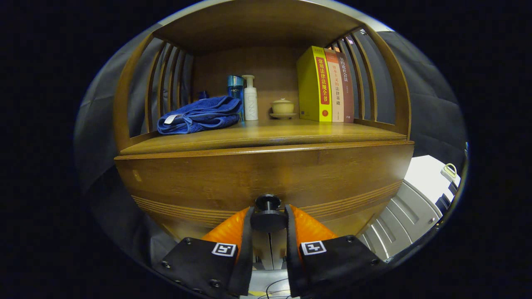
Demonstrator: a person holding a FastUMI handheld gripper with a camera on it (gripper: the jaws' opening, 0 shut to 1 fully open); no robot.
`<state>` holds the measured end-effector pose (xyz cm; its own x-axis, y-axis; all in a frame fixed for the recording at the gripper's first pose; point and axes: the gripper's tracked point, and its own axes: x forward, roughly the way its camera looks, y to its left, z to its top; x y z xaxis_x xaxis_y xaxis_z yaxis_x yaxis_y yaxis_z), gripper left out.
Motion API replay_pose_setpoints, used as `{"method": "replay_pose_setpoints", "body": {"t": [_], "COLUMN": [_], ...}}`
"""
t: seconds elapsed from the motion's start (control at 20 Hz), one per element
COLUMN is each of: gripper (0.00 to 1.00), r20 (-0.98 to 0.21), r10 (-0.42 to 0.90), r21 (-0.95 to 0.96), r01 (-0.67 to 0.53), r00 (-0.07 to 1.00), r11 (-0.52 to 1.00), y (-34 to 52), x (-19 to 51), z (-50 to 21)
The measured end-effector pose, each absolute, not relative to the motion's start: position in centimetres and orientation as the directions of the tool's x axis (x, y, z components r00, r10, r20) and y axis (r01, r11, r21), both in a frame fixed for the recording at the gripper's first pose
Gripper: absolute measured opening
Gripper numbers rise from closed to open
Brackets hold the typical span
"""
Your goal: Pull open the drawer, take out the items inside it, and place them on the countertop above the cabinet.
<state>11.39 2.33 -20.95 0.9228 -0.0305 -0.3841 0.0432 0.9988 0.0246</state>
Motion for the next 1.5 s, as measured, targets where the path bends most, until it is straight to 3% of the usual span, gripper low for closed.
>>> {"method": "replay_pose_setpoints", "body": {"t": [1.5], "gripper": [0.43], "r20": [-0.445], "r10": [-0.037], "r21": [0.046], "r01": [0.064], "r00": [0.895], "r11": [0.997], "y": [2.4], "x": [-5.2], "z": [-21.3]}}
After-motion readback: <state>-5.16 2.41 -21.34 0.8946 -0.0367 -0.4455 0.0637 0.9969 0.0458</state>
